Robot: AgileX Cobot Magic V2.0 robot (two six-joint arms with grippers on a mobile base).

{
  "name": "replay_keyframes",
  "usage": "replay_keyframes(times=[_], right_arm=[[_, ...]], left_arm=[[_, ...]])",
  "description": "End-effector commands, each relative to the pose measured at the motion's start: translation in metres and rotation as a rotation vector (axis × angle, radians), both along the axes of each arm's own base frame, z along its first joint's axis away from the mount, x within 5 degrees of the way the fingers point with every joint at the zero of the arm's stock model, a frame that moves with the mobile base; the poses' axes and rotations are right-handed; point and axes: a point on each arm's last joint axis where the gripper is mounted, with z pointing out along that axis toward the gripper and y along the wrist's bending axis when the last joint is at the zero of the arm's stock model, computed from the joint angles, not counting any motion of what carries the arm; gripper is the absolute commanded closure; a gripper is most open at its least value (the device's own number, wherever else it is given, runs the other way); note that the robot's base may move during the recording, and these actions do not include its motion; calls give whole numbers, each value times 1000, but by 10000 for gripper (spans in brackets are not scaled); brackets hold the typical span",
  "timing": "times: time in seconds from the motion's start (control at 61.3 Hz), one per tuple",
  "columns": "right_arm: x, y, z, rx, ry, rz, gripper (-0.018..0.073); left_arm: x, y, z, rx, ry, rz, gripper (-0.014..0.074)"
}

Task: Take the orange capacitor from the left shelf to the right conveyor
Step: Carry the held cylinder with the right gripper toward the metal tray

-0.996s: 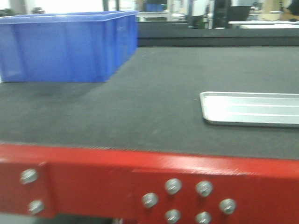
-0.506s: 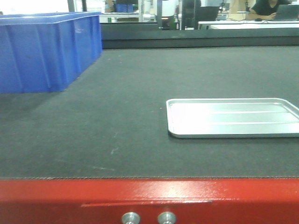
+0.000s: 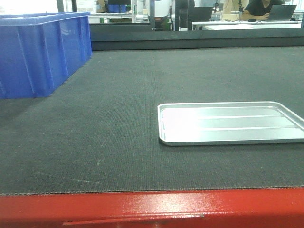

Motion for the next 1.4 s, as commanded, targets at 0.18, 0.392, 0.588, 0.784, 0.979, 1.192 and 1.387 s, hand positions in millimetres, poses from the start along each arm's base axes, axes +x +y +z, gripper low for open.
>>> replay_keyframes(times=[0.18, 0.392, 0.588, 0.784, 0.979, 1.192, 1.387], right_arm=[[-1, 0, 17, -25, -104, -6, 492], [-1, 0, 17, -25, -104, -6, 492], [1, 0, 18, -26, -107, -6, 492], [32, 0, 41, -26, -174, 10, 492], [91, 4, 63, 3, -166, 79, 492], [151, 35, 46, 14, -115, 265, 492], [198, 62, 3, 4, -60, 346, 492]], left_arm=[[-1, 1, 10, -11, -102, 6, 723], [-1, 1, 10, -11, -102, 6, 723], [-1, 1, 10, -11, -102, 6, 723], [-1, 1, 10, -11, -102, 6, 723], [-1, 1, 10, -11, -102, 6, 723], [-1, 1, 10, -11, -102, 6, 723], [-1, 1, 10, -11, -102, 6, 723]])
